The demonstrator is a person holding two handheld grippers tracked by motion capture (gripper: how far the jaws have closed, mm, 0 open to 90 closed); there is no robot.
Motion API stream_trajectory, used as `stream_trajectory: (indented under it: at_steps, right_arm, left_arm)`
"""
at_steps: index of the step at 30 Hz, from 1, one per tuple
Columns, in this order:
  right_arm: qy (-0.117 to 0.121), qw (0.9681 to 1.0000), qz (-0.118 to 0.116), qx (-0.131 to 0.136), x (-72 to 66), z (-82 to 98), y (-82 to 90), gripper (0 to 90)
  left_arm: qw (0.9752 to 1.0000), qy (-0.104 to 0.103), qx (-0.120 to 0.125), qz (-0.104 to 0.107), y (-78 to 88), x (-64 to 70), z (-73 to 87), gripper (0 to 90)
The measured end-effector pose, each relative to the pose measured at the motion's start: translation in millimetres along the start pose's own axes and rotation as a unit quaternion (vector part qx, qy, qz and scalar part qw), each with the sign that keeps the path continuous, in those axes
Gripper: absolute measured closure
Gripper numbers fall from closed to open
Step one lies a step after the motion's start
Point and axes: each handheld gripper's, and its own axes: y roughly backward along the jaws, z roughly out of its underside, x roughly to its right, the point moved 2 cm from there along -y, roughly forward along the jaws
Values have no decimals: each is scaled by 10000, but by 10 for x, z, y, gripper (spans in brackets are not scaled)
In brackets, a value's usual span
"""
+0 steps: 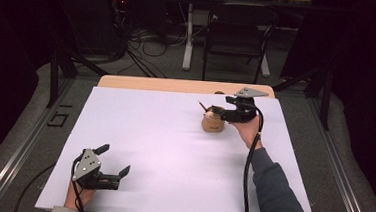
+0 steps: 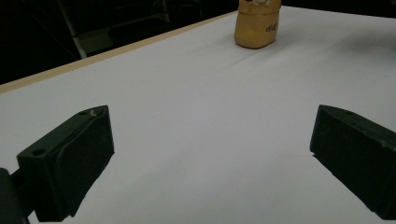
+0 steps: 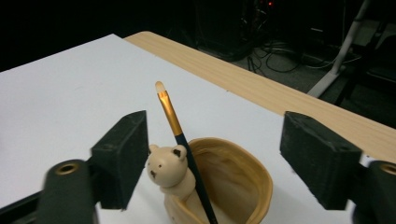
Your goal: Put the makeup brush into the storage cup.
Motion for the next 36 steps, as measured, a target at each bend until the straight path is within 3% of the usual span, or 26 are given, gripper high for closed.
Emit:
stream_trajectory:
  at_steps: [7,10,14,20,36]
  right_arm:
    - [-159,9997,-162,-44,-23,0,78,79]
    - [-26,9999,-67,-74,-78,7,117,51]
    - [233,9995,61,-191,-168,16,160,26]
    - [431,9988,111,-185,-290,27,249,0]
    - [563,9981,236,66,-445,217,575,0]
  left_arm:
    - [10000,-18,-23,24,0,7,-2,0]
    - [10000,-4,10,16,7,2,-5,0]
    - [10000,9,17,16,14,3,-5,0]
    - [10000,7,23,18,19,0,-6,0]
    - [10000,-1,36,18,23,8,-12,0]
